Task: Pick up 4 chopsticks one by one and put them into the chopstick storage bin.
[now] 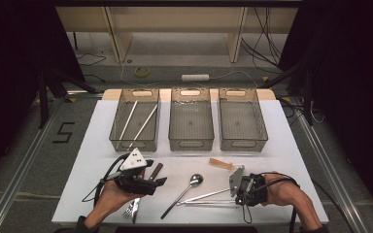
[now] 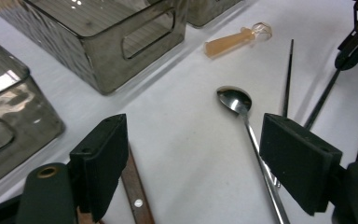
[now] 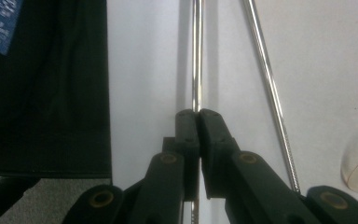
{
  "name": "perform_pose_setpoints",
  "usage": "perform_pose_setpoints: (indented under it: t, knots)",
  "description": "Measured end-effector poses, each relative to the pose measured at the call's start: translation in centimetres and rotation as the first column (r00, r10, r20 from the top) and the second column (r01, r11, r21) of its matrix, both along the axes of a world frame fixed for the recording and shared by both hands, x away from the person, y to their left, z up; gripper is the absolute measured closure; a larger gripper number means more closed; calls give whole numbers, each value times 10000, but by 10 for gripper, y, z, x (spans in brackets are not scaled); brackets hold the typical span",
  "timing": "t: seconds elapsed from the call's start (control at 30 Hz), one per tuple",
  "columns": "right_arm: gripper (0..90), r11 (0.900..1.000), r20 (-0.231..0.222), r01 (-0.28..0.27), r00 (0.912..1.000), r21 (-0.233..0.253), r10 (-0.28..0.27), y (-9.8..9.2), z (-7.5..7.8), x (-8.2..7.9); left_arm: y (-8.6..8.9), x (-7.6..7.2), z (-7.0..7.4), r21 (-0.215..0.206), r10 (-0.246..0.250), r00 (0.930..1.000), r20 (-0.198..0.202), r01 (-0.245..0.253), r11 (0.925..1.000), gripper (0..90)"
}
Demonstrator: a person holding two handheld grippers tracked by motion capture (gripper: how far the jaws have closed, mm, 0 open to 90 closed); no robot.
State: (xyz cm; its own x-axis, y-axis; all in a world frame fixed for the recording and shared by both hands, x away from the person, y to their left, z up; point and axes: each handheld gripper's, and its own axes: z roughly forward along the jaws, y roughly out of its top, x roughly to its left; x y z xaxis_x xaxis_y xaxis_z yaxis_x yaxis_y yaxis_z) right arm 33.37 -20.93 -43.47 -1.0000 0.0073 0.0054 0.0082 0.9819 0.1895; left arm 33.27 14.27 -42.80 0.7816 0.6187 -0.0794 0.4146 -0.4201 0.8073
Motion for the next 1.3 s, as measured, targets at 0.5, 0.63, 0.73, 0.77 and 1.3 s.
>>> perform_pose_setpoints:
  t: [0.5, 0.63, 0.73, 0.77, 1.3]
  knots:
    - [871, 9966, 393, -99, 9992, 819, 67, 7, 18, 5, -37, -5, -3, 377, -1041, 9933, -504, 1061, 9936, 228]
    - [871, 9957, 519, -179, 9986, 906, 133, 13, 22, 6, -52, -8, -5, 631, -1476, 9869, -653, 1517, 9864, 230]
    - [871, 9954, 513, -252, 9985, 927, 205, 18, 25, 7, -61, -9, -7, 777, -1769, 9815, -735, 1825, 9801, 234]
    - [871, 9949, 549, -287, 9982, 964, 235, 20, 26, 7, -63, -9, -7, 831, -1828, 9801, -777, 1891, 9784, 235]
    - [871, 9927, 619, -740, 9957, 956, 682, 43, 33, 10, -78, -15, -14, 2193, -2837, 9536, -1005, 2993, 9286, 374]
